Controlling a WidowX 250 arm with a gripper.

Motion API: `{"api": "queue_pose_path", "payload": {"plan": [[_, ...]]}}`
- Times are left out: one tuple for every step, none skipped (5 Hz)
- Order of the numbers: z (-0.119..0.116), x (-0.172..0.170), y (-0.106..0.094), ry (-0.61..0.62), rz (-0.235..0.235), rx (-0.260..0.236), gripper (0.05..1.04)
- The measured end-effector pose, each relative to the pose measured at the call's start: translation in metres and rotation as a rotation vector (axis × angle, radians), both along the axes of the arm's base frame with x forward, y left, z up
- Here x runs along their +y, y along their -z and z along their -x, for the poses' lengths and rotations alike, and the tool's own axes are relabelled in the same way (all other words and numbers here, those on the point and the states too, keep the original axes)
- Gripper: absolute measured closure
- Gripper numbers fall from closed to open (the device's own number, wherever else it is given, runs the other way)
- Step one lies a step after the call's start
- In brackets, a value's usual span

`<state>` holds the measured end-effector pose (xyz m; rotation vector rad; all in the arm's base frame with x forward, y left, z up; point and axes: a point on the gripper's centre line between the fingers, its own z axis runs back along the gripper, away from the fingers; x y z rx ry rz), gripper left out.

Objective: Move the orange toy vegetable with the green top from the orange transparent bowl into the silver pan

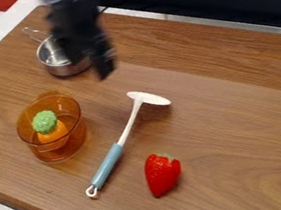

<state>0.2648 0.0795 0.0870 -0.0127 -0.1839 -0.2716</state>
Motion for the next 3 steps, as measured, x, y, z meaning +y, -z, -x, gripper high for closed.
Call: {"api": "queue_pose_path", "payload": {"plan": [[0.022, 0.008, 0.005, -0.073, 0.002, -0.015, 0.088], [0.040, 0.021, 0.011, -0.306, -0.028, -0.027, 0.088], [0.045, 0.027, 0.013, -0.483, -0.003, 0.001, 0.088]]}}
